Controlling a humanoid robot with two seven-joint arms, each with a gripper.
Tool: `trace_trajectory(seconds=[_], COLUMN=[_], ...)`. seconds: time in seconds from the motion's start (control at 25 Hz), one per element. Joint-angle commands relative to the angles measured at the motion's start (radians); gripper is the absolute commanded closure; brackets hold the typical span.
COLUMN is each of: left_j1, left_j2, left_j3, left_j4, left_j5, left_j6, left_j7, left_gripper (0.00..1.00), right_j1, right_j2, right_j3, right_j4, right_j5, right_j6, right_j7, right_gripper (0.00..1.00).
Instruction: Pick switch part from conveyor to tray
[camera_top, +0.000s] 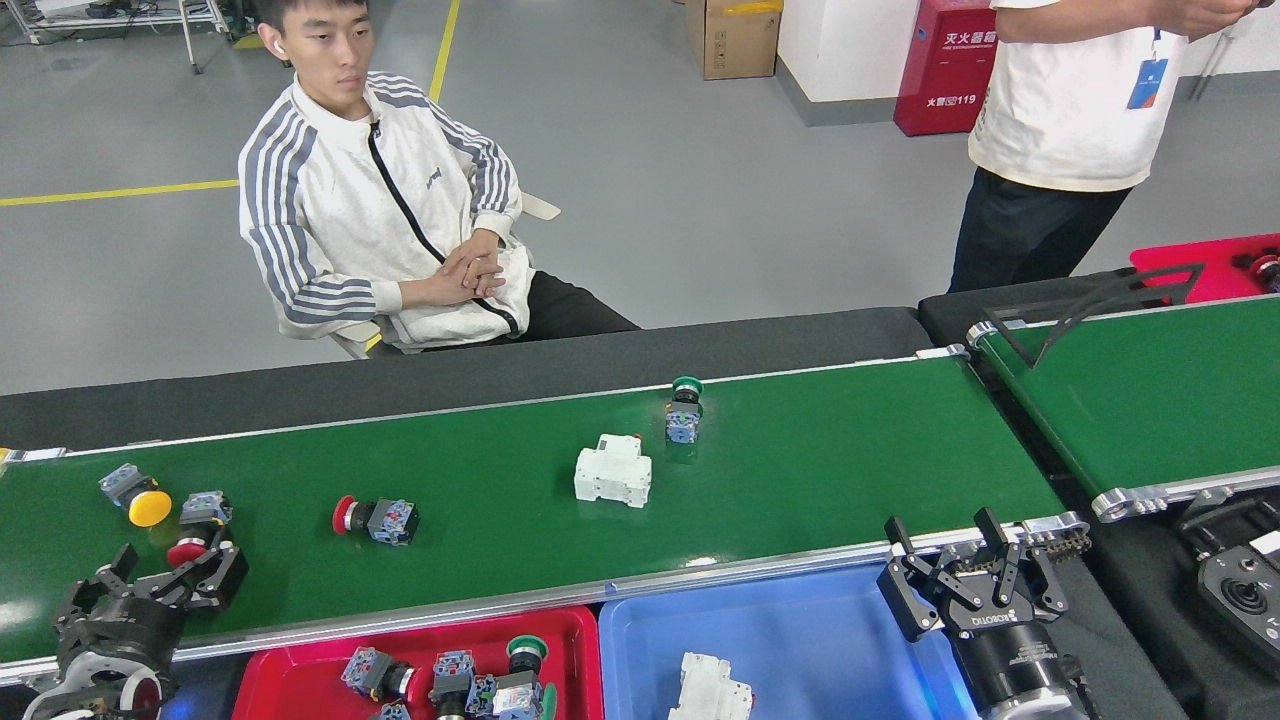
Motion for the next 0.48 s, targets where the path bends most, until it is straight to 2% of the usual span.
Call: trace_trajectory(seconds=[0.0, 0.04, 0.12, 0.28, 0.36, 0.44], left_j1=[-0.011, -0.009, -0.002, 0.054, 0.121, 0.264], left_j2=[0.016, 0.012, 0.006, 0.002, -0.001, 0.0], left_j3=[-0.001, -0.001, -0.001, -0.003, -0.003, -0.003], left_j4=[0.007, 0.007, 0.004, -0.074, -0.191, -0.393], left_j5=[0.008, 0.011, 0.022, 0.041, 0.063, 0.113], left_j6=[-0.003, -0.019, -0.049, -0.11, -0.213, -0.415], left_j7=[0.052, 0.075, 0.101, 0.118, 0.118, 0.113], left_gripper=[0.68, 0.79, 0.88, 0.94, 0.93, 0.9], right_j1=[-0.002, 0.001, -0.004, -0.013, -0.013, -0.013], right_j2=[-0.01, -0.01, -0.01, -0.008, -0.008, -0.021], right_j3=[0.006, 0.006, 0.009, 0.009, 0.009, 0.009], right_j4=[-0.012, -0.012, -0.012, -0.017, -0.017, -0.015], right_j5=[-0.001, -0.001, -0.001, -0.001, -0.001, -0.001], right_j6=[-0.006, -0.008, -0.006, -0.005, 0.0, 0.004], right_j7=[-0.009, -0.009, -0.008, 0.003, 0.005, 0.005], right_gripper=[0.0, 0.0, 0.0, 0.0, 0.0, 0.0])
